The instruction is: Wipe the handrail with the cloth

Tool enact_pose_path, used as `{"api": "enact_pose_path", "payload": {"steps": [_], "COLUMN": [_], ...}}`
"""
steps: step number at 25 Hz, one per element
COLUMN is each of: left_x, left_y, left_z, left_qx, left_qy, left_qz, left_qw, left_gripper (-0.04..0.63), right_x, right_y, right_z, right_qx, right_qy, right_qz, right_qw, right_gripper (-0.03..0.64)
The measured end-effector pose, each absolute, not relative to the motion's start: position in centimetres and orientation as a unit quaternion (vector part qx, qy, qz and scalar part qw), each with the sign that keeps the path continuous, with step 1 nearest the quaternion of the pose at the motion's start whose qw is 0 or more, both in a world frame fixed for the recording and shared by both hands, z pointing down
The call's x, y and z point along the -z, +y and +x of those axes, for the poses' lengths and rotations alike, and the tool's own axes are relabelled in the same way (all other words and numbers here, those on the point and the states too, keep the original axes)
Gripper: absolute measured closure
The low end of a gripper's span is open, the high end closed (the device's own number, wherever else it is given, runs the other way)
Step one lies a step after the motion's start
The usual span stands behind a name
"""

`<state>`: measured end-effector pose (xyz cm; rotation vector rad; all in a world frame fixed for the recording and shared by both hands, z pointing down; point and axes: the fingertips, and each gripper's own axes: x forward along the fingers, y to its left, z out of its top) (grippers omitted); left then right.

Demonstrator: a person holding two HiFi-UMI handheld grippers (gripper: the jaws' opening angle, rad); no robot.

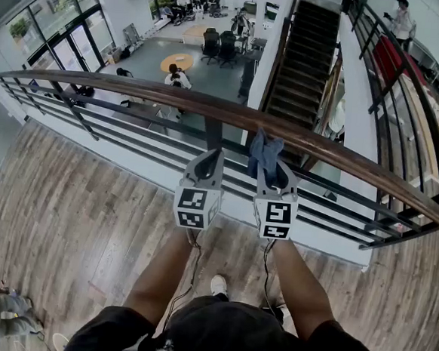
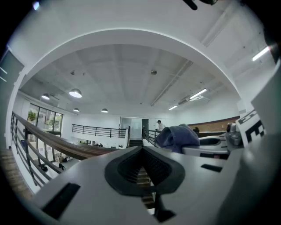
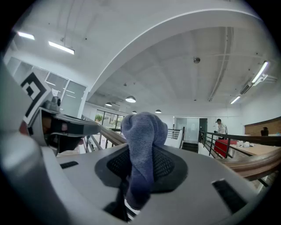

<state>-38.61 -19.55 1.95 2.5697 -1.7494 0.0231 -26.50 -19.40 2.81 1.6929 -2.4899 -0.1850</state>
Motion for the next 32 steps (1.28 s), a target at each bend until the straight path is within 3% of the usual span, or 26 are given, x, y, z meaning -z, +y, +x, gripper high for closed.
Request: {"api": "enact_pose_path", "payload": {"steps": [8,18,23,32], "left_x": [-0.6,0.2,1.1,0.4], "left_y": [-26.7,-31.0,-30.7,-29.9], "left_z": [-44.0,-45.0,-44.5,-43.2], "left_qx": [-0.011,-0.032,-0.027,-0.043], "left_qy": [-0.582,-0.572,-0.576,-0.579], "left_qz": [0.812,0.816,0.814,0.811], "left_qw": [0.046,0.08,0.075,0.077], "left_gripper": [0.597,0.597,0.597,0.597], "right_x": [-2.1,-4.7,-5.9,-6.0], "right_y": [-30.0,-37.1,-38.1,-37.7], "right_z": [-30.3,-35.8,-35.7,-31.8], "right_qx": [0.023,-0.038,-0.038,-0.056], "right_qy": [-0.807,-0.796,-0.785,-0.781], "right_qz": [0.582,0.575,0.576,0.578], "right_qw": [0.095,0.185,0.224,0.232], "right_gripper": [0.514,0.514,0.514,0.514]}}
